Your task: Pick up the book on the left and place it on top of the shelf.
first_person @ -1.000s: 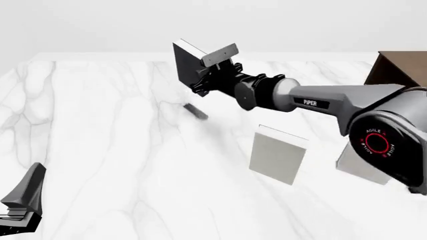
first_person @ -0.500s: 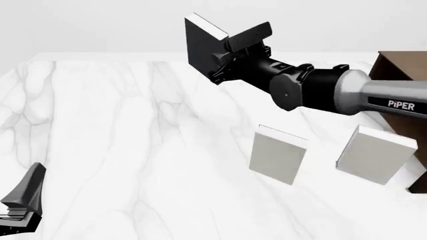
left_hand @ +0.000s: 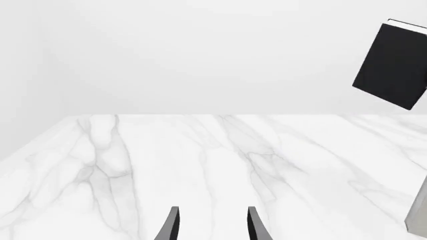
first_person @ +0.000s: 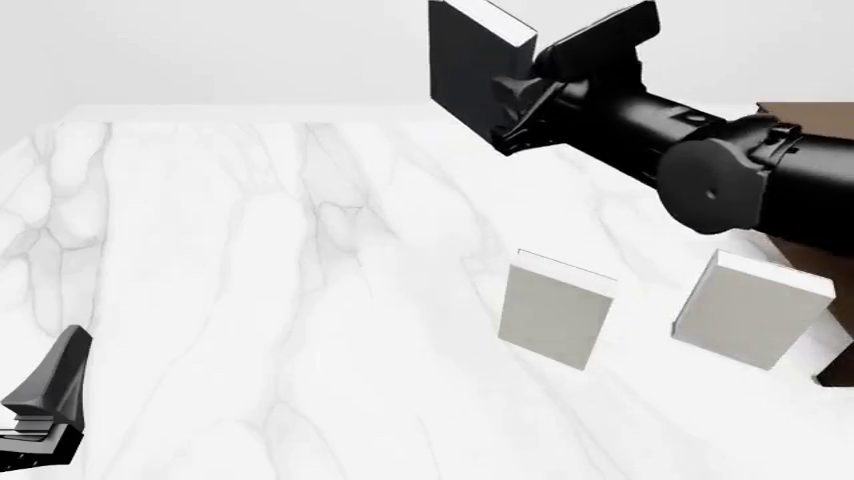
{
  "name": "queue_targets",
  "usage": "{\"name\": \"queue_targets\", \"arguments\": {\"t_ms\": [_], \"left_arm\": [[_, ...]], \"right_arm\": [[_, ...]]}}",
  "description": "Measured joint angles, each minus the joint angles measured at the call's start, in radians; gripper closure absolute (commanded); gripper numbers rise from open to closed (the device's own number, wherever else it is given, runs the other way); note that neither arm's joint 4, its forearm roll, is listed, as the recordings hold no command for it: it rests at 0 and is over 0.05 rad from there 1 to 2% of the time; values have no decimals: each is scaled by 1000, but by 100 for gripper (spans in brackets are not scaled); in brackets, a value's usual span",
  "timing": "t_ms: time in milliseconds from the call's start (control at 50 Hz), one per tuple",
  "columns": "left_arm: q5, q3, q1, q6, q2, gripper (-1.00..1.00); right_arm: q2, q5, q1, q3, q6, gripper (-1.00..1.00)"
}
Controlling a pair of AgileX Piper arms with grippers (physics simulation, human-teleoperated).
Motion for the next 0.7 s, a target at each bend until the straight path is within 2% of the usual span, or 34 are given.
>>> {"name": "queue_targets", "arguments": {"t_ms": [700], "left_arm": [[0,0,0,0,0,-100]], "right_arm": [[-285,110,-225,97,-183,100]]}}
